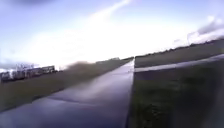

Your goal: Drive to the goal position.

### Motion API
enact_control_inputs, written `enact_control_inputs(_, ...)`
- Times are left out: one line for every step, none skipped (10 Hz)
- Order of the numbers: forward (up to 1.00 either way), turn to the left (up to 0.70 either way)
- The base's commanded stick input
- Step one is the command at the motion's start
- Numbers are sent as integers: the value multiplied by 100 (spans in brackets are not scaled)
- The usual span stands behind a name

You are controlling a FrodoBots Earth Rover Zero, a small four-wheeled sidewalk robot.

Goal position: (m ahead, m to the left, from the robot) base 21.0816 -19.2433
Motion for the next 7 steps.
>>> enact_control_inputs(45,27)
enact_control_inputs(45,27)
enact_control_inputs(45,27)
enact_control_inputs(45,27)
enact_control_inputs(45,27)
enact_control_inputs(45,27)
enact_control_inputs(45,27)
